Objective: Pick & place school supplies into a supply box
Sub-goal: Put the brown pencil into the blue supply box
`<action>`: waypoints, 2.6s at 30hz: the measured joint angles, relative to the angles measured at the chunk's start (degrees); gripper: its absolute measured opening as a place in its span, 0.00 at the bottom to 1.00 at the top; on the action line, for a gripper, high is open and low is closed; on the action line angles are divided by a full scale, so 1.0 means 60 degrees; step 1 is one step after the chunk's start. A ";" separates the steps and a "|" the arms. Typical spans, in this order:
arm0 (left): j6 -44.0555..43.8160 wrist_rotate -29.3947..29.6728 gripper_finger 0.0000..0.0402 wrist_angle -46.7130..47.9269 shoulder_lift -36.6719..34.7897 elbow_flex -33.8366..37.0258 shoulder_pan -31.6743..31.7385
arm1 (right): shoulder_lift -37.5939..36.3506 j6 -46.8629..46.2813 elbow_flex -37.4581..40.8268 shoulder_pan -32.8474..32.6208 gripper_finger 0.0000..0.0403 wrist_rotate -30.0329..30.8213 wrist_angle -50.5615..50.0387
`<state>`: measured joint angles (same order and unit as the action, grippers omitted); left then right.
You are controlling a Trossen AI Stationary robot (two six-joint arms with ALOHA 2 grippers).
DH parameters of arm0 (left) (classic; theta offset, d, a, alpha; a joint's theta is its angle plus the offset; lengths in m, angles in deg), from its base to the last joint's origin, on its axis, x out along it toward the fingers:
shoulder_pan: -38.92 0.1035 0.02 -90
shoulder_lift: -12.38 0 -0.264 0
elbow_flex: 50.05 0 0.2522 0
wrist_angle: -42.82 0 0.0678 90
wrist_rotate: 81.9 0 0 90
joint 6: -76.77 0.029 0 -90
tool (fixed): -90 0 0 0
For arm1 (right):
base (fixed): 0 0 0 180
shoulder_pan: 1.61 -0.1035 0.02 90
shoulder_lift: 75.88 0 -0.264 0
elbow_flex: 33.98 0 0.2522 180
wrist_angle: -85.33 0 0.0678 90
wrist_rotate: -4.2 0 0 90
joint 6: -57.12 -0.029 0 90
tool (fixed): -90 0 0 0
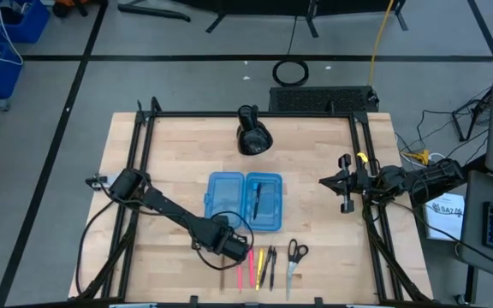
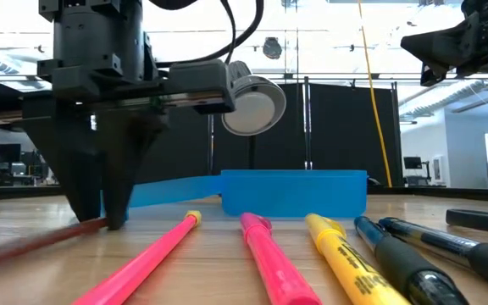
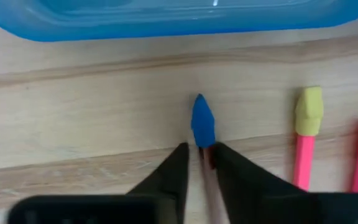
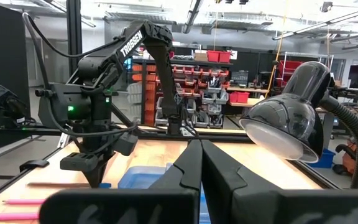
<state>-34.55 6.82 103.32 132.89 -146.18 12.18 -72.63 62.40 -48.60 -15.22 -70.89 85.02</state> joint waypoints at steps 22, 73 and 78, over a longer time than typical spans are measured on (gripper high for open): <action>0.0973 0.1082 0.04 0.1521 -0.0007 -0.2446 -0.0396 | 0.0000 -0.0008 0.0000 0.0000 0.00 0.0000 -0.0007; 0.6408 0.1925 0.03 0.0007 0.0538 -0.2618 0.4536 | -0.0004 0.0038 0.0003 0.0000 0.00 -0.0004 0.0142; 0.6280 0.2011 0.03 -0.0073 0.0761 -0.2618 0.4335 | -0.0003 -0.0004 0.0003 0.0004 0.00 -0.0007 0.0146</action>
<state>3.13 18.89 102.88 137.45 -161.89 38.19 -72.65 62.37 -48.59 -15.20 -70.93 85.89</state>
